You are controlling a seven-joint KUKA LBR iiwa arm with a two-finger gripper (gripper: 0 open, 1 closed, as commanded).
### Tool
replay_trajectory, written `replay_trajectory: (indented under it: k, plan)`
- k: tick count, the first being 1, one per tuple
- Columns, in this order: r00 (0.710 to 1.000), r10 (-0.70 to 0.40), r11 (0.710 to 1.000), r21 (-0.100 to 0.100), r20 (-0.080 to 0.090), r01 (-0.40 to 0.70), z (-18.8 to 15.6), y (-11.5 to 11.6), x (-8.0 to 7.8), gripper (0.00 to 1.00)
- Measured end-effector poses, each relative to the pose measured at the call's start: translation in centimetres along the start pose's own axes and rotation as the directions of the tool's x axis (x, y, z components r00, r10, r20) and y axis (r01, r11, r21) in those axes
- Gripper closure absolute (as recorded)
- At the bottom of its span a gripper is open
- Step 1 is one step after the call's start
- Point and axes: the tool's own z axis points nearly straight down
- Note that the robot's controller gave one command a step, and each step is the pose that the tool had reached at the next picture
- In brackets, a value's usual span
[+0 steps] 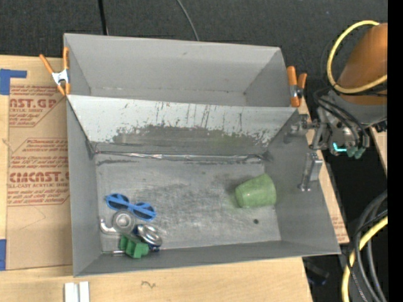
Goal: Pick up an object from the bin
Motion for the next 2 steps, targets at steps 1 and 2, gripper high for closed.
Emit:
replay_trajectory:
  k: [1, 2]
  plan:
    - [0.954, -0.300, 0.954, -0.001, 0.001, 0.300, 15.38, 0.57, 0.05, 0.00]
    - [0.954, -0.299, 0.954, 0.003, 0.006, 0.299, 14.99, 0.52, -0.14, 1.00]
